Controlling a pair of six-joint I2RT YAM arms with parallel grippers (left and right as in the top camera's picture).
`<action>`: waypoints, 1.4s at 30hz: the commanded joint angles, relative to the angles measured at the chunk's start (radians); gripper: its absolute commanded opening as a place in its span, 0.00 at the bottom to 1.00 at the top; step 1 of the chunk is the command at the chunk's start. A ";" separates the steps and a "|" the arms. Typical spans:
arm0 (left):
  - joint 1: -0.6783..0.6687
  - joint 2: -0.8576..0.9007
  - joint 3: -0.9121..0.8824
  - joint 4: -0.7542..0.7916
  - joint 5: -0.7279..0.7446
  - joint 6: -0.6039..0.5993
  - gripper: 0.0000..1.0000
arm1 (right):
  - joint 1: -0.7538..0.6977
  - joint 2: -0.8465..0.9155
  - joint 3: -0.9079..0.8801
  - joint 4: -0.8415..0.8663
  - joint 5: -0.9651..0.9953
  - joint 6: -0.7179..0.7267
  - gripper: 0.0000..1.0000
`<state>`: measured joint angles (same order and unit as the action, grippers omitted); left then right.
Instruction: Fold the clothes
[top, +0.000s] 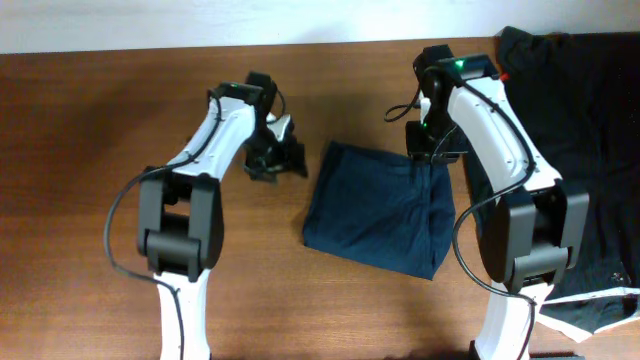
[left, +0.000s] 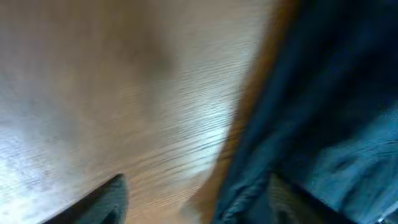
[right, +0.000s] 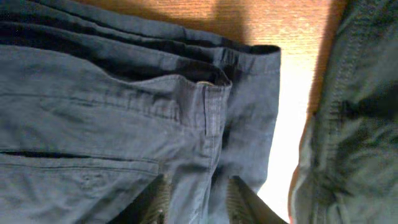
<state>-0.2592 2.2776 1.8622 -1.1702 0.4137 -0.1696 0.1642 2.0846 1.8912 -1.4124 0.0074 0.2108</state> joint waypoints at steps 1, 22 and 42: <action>-0.001 -0.035 0.016 0.079 0.152 0.071 0.85 | 0.005 -0.016 0.045 -0.033 0.001 0.008 0.39; -0.169 0.097 -0.011 0.103 0.079 0.117 0.00 | -0.009 -0.016 0.045 -0.099 0.001 0.008 0.39; 0.935 0.097 0.089 0.162 -0.069 -0.195 0.00 | -0.128 -0.016 0.045 -0.126 0.002 0.008 0.39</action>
<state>0.5678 2.3627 1.9339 -1.0058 0.3538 -0.2295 0.0414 2.0846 1.9148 -1.5368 0.0071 0.2100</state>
